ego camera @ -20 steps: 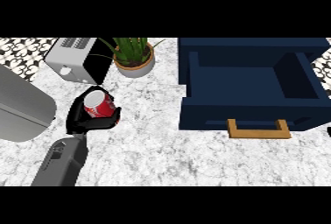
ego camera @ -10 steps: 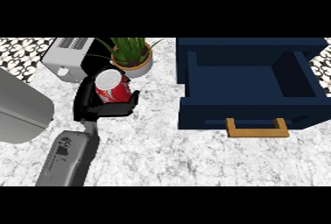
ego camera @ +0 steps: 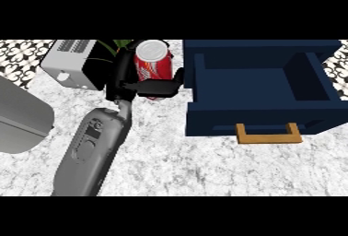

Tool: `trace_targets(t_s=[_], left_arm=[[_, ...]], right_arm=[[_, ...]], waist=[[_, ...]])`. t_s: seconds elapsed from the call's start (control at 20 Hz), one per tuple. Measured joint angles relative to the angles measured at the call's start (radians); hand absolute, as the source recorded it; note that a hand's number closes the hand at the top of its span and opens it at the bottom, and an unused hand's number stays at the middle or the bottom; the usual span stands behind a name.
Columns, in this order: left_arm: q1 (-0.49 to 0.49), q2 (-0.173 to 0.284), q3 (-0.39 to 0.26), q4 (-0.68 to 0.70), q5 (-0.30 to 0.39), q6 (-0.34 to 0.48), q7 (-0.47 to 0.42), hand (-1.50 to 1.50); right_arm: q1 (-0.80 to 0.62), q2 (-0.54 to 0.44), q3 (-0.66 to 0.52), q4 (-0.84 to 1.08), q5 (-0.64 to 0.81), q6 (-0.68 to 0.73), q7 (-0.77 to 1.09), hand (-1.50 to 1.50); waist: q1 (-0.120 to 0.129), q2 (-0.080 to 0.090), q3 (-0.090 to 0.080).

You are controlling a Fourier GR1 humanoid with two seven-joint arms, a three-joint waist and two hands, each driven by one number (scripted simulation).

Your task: Pick up the can, place it into the drawer and close the drawer

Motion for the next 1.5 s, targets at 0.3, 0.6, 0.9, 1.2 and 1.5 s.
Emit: trace_targets(t_s=[0.3, 0.6, 0.9, 1.2, 1.5], left_arm=[[-0.205, -0.003, -0.025, 0.098, 0.006, 0.072, 0.058, 1.50], [-0.375, -0.004, -0.049, 0.226, 0.044, 0.138, 0.095, 1.50], [-0.552, -0.004, -0.074, 0.403, 0.112, 0.203, 0.091, 1.50], [-0.674, -0.004, -0.099, 0.593, 0.190, 0.228, 0.027, 1.50], [-0.779, -0.004, -0.141, 0.735, 0.269, 0.255, -0.009, 1.50]], right_arm=[[-0.009, -0.013, -0.022, 0.004, -0.027, 0.016, 0.010, -1.50], [0.000, -0.012, -0.034, -0.006, -0.038, 0.023, 0.019, -1.50], [-0.033, -0.011, -0.027, 0.011, -0.024, 0.017, 0.027, -1.50], [-0.030, -0.010, -0.023, 0.010, -0.019, 0.026, 0.015, -1.50], [-0.058, -0.018, -0.023, 0.031, -0.022, 0.029, 0.020, -1.50]], waist=[[-0.005, 0.002, 0.000], [-0.010, 0.002, 0.000], [-0.019, 0.005, 0.000], [-0.032, 0.008, 0.001], [-0.044, 0.012, 0.001]])
